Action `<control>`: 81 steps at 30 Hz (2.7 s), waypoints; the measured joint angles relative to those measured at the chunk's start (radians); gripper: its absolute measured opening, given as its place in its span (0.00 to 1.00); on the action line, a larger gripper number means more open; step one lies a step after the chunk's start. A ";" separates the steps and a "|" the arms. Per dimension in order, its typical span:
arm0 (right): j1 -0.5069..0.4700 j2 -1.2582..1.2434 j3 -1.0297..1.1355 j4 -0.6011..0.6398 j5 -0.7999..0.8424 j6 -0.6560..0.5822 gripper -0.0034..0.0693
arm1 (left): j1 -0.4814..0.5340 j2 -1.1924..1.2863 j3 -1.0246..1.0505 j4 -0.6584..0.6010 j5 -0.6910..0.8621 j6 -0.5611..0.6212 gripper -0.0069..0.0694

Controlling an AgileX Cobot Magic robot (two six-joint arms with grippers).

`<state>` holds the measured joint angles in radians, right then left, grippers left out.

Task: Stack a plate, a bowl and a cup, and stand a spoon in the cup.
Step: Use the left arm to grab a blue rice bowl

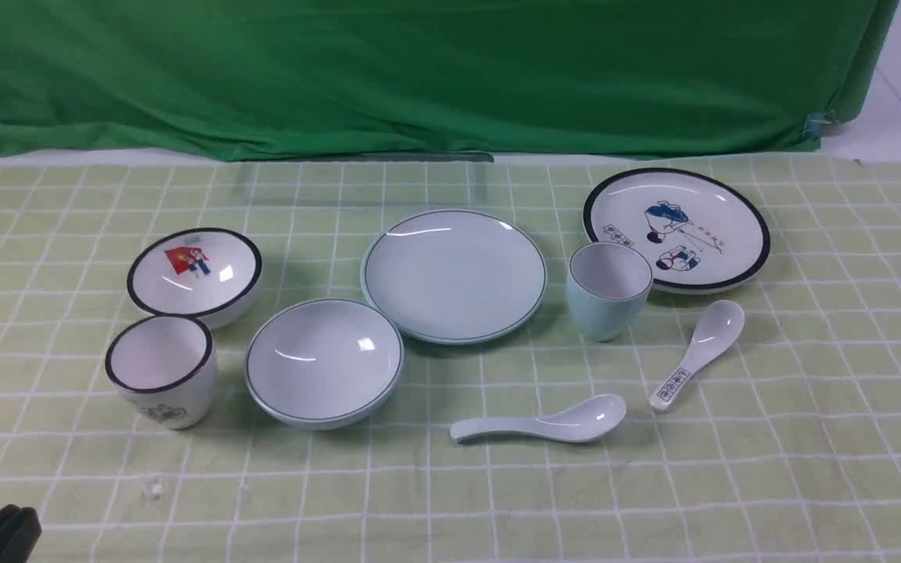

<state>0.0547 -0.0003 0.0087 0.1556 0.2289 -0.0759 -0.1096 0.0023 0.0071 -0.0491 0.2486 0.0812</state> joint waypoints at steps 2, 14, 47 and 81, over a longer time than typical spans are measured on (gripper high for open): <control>0.000 0.000 0.000 0.000 0.000 0.000 0.38 | 0.000 0.000 0.000 0.000 0.000 0.000 0.05; 0.000 0.000 0.000 0.000 0.000 0.000 0.38 | 0.000 0.000 0.000 0.000 0.000 0.000 0.05; 0.000 0.000 0.000 -0.015 -0.452 0.037 0.38 | 0.000 0.000 0.000 0.023 -0.602 0.000 0.05; 0.216 1.274 -0.941 -0.003 0.478 -0.239 0.07 | -0.113 1.310 -1.081 -0.051 0.328 0.010 0.06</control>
<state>0.2711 1.2737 -0.9326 0.1526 0.7071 -0.3145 -0.2224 1.3121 -1.0737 -0.0997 0.5761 0.0910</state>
